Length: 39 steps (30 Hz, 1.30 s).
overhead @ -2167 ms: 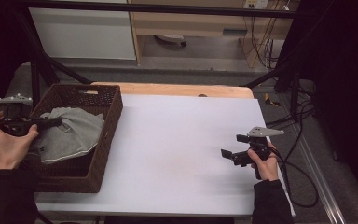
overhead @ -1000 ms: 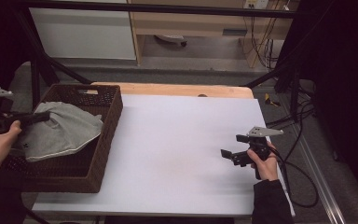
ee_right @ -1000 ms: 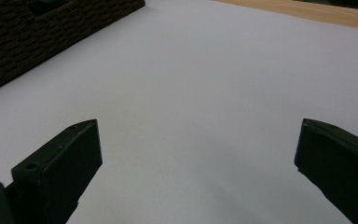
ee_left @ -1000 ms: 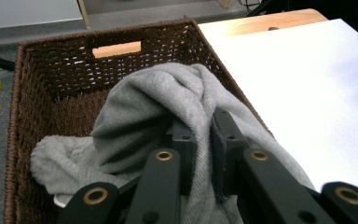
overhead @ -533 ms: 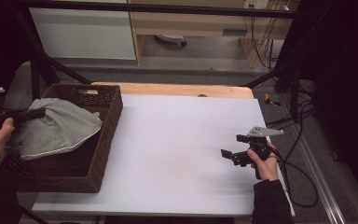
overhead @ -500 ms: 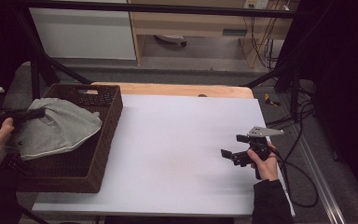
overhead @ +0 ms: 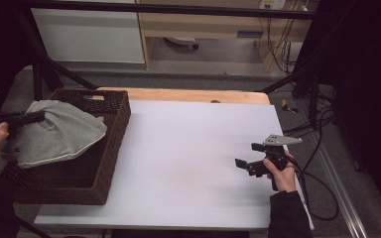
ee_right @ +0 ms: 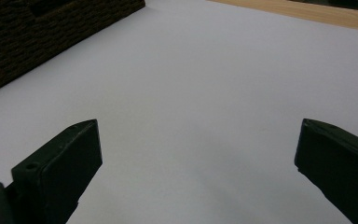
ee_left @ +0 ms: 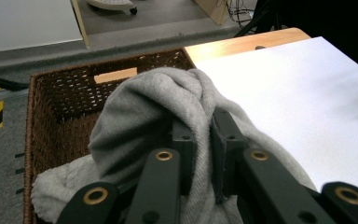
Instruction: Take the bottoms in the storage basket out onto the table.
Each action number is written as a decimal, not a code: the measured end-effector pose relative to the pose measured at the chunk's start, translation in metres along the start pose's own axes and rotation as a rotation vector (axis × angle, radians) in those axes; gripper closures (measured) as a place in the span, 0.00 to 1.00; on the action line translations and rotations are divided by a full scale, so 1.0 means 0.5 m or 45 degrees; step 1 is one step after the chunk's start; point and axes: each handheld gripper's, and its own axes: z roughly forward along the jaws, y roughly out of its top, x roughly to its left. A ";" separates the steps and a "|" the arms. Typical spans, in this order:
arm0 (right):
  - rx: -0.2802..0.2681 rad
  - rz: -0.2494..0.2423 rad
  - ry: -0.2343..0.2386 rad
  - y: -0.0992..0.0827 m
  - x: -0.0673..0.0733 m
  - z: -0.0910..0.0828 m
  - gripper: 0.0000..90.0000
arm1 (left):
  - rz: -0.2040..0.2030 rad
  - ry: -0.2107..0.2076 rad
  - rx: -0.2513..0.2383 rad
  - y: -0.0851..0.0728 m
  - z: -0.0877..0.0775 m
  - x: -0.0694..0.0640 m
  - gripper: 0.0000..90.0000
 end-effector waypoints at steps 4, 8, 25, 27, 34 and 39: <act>0.001 -0.002 0.000 0.000 0.001 0.000 0.01 | 0.007 -0.007 -0.010 0.007 -0.002 -0.007 0.90; 0.001 0.001 -0.001 0.001 0.001 -0.001 0.01 | 0.011 -0.019 -0.015 0.014 -0.002 -0.014 0.90; 0.000 0.000 0.001 0.001 0.001 -0.002 0.01 | 0.073 -0.054 -0.018 0.047 0.005 -0.061 0.90; 0.000 0.000 0.001 0.001 0.001 -0.002 0.01 | 0.077 -0.057 -0.022 0.050 0.005 -0.065 0.90; 0.000 -0.001 0.000 0.001 0.001 -0.001 0.01 | 0.080 -0.071 -0.020 0.057 0.008 -0.074 0.90; 0.003 0.001 0.001 0.001 0.002 0.000 0.01 | 0.088 -0.081 -0.027 0.066 0.011 -0.084 0.90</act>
